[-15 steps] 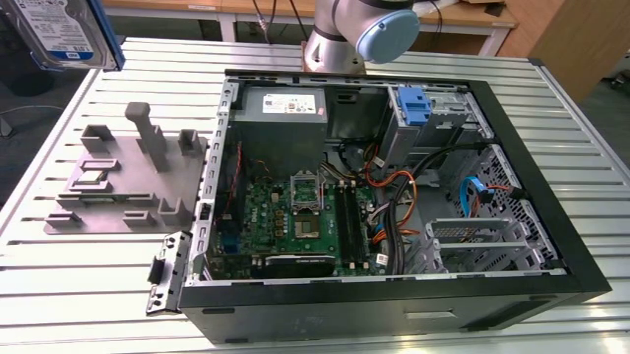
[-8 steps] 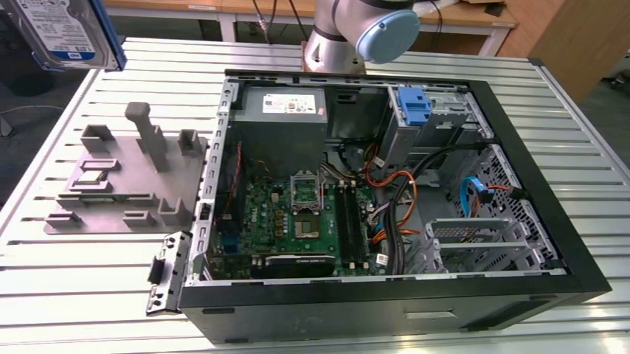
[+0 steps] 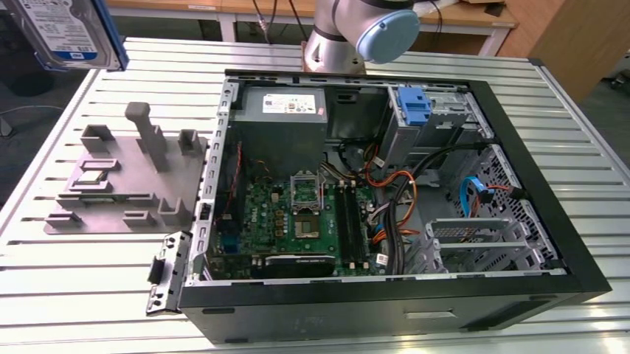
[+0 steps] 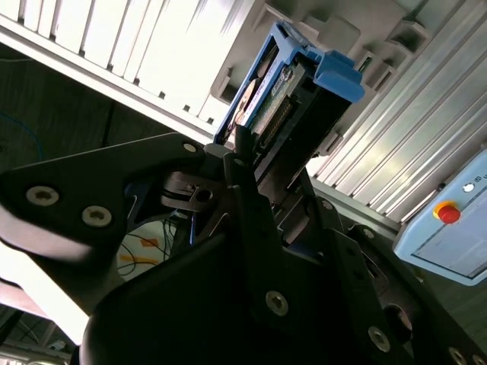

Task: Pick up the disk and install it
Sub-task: 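Pick up the disk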

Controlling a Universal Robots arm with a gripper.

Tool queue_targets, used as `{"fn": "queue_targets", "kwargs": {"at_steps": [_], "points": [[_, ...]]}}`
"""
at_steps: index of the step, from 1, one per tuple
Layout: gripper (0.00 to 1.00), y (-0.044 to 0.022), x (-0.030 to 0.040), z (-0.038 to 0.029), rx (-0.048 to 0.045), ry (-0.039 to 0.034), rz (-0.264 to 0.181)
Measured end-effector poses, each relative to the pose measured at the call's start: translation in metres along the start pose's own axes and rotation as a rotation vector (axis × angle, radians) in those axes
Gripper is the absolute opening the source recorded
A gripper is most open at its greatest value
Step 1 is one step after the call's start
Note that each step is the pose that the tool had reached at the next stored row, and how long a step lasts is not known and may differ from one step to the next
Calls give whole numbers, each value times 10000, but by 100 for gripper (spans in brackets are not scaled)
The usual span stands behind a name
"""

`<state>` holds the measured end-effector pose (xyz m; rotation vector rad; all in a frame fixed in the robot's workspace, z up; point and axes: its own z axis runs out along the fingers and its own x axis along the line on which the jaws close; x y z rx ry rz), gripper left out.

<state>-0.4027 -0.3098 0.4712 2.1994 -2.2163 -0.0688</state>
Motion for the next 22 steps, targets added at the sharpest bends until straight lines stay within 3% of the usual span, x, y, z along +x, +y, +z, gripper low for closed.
{"fn": "queue_targets", "kwargs": {"at_steps": [22], "points": [[35, -103, -1, -5, 0, 0, 0]]}}
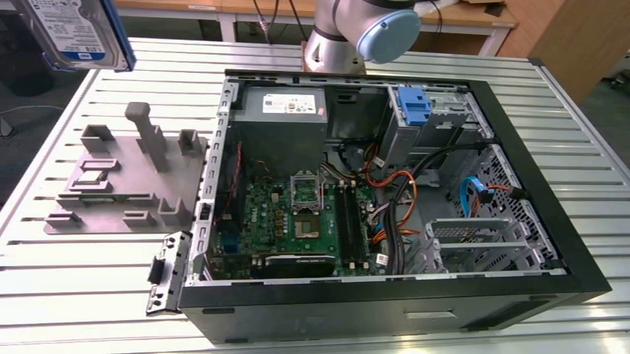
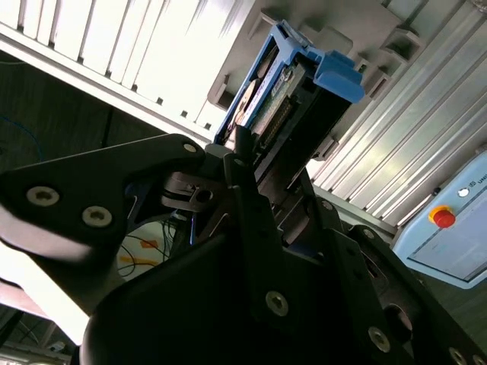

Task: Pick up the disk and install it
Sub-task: 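Pick up the disk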

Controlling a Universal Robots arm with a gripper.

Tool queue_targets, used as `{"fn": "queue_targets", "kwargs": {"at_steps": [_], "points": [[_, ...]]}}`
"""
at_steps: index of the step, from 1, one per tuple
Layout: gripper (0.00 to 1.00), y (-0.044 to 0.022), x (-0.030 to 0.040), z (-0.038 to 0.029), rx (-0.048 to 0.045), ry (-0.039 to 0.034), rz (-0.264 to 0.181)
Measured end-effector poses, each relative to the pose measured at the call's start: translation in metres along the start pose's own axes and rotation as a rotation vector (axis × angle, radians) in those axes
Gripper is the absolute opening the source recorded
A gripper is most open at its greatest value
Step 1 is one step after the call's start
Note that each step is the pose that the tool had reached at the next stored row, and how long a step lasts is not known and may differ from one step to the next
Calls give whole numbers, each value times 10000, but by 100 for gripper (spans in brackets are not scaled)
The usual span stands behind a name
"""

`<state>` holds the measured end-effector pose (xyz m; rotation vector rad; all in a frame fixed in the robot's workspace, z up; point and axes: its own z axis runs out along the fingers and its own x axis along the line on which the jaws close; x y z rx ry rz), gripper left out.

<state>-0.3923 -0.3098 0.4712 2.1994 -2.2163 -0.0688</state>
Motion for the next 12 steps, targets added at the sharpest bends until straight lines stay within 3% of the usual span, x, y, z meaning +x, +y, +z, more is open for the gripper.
{"fn": "queue_targets", "kwargs": {"at_steps": [12], "points": [[35, -80, -1, -3, 1, 0, 0]]}}
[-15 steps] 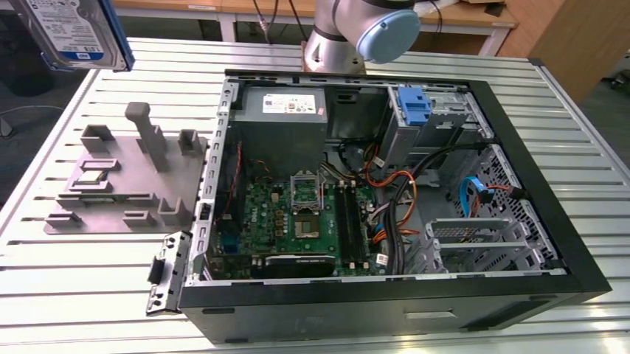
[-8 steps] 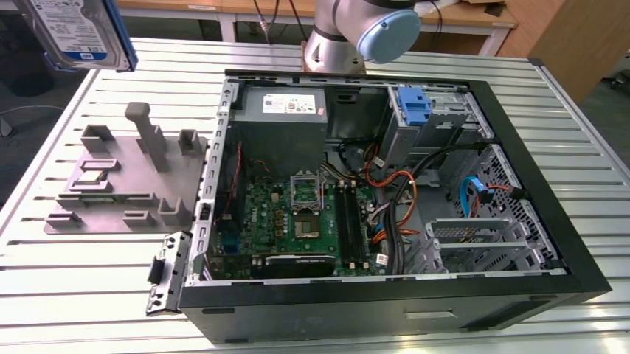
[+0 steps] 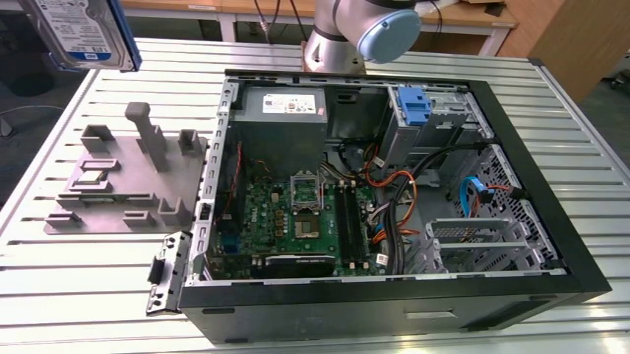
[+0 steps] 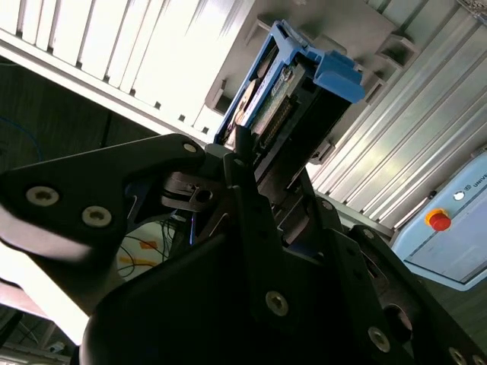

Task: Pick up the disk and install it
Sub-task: 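Pick up the disk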

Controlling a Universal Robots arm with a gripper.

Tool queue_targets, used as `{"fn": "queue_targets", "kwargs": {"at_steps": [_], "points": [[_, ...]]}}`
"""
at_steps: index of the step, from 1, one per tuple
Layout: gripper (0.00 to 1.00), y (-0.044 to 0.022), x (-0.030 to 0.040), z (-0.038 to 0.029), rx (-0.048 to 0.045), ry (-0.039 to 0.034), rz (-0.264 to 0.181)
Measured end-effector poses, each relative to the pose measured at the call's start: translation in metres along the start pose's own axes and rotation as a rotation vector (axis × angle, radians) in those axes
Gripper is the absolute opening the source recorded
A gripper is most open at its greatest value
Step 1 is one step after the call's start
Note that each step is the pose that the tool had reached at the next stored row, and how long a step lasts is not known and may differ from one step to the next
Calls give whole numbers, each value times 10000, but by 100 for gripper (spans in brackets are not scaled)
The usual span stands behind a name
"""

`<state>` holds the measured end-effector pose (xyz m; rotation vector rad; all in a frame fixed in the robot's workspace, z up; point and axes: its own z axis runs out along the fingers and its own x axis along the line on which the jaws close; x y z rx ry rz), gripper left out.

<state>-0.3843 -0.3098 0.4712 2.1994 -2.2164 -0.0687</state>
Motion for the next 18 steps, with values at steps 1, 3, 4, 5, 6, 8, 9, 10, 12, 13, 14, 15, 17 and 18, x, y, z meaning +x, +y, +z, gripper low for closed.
{"fn": "queue_targets", "kwargs": {"at_steps": [1, 3, 4, 5, 6, 8, 9, 10, 12, 13, 14, 15, 17, 18], "points": [[35, -7, 0, -1, -1, 0, 0], [35, -19, 0, -1, 0, 0, 0], [35, -23, 0, -1, -1, 0, 0], [35, -28, 0, -1, 0, 0, 0], [35, -35, 0, -2, -1, 0, -1], [35, -54, 0, -3, -1, 1, 0], [35, -63, 0, -3, -1, 0, 0], [35, -73, -1, -3, 0, 0, 0], [35, -91, -1, -4, 0, 0, 0], [35, -92, -1, -4, 0, -1, 1], [35, -92, -1, -4, 0, 0, 2], [35, -93, -1, -4, 1, -1, 1], [35, -93, -1, -15, -3, 0, 0], [35, -93, -1, -23, -5, 0, 0]]}}
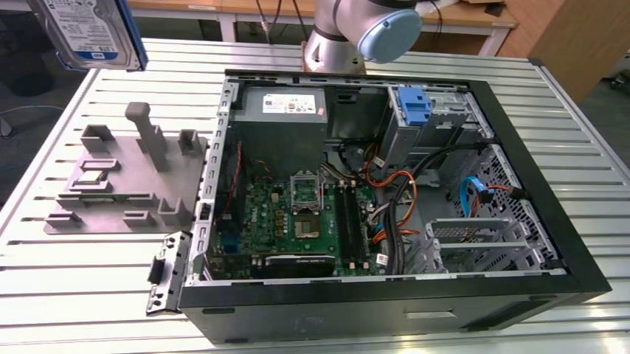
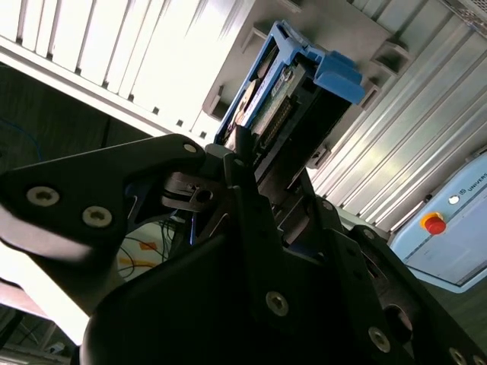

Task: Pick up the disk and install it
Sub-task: 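Pick up the disk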

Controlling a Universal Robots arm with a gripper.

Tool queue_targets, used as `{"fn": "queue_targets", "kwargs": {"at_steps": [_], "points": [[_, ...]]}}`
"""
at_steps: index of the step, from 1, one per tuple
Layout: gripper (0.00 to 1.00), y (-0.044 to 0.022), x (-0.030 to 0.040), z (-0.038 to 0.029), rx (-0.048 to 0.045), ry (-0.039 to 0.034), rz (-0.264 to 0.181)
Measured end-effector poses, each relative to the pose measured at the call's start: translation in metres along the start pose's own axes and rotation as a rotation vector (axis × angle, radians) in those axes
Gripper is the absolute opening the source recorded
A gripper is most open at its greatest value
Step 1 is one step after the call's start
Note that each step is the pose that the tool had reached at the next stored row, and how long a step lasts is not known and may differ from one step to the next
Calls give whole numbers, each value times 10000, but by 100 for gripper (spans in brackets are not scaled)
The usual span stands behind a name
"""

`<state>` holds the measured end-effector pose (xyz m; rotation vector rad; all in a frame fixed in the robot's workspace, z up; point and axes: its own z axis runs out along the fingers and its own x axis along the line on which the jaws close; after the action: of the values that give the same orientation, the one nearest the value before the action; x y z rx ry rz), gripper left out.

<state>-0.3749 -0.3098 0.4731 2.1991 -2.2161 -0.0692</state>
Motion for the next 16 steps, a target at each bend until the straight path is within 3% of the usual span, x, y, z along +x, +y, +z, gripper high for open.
{"fn": "queue_targets", "kwargs": {"at_steps": [4, 16], "points": [[35, 1, -1, -28, -5, 0, 0], [35, -5, 40, -30, -6, 0, 0]]}}
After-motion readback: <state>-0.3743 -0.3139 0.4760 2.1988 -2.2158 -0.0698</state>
